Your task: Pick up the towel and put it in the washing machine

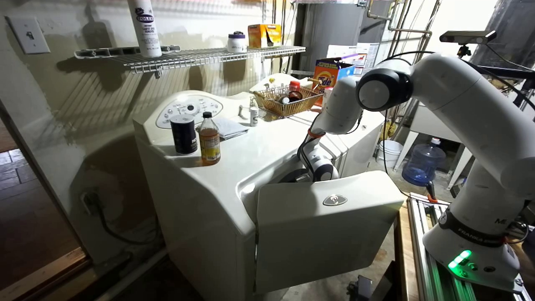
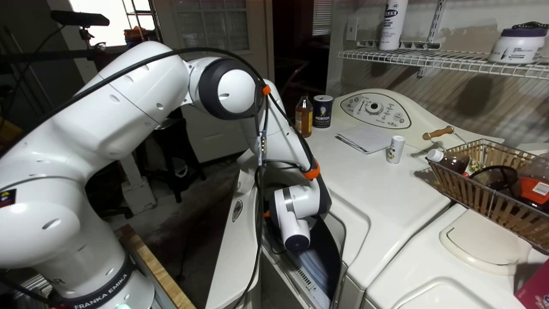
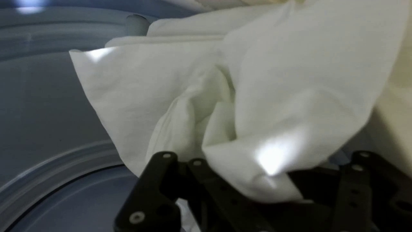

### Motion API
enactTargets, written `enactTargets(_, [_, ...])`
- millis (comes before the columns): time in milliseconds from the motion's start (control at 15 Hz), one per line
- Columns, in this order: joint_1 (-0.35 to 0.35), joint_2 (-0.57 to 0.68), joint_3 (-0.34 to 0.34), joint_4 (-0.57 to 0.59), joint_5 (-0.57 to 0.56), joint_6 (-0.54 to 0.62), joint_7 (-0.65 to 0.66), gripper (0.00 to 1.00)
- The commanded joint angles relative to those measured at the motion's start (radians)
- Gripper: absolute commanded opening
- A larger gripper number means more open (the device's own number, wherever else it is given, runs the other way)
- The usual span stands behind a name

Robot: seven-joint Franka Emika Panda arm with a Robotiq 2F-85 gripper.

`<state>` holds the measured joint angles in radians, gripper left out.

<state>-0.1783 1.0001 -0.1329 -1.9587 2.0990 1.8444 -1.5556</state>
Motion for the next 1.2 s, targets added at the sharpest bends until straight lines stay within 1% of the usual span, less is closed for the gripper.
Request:
enactTargets(0, [-0.019,0.113,0.013,0.093,0.059,-0.145,-0.088,0.00])
enactTargets(733, [-0.004,0.093,0.001,0.088,0.124,-0.146,-0.216,0.00])
enactTargets(800, [-0.004,0.092,0.000,0.088,0.127,-0.147,-0.223,0.25])
enactTargets(867, [-0.003,0.091,0.000,0.087,0.129,-0.148,-0.229,0.26])
enactTargets(1067, [0.001,0.095,-0.002,0.087,0.137,-0.146,-0.231,0.40])
enactTargets(1133, [0.004,0.097,-0.003,0.087,0.136,-0.145,-0.229,0.47])
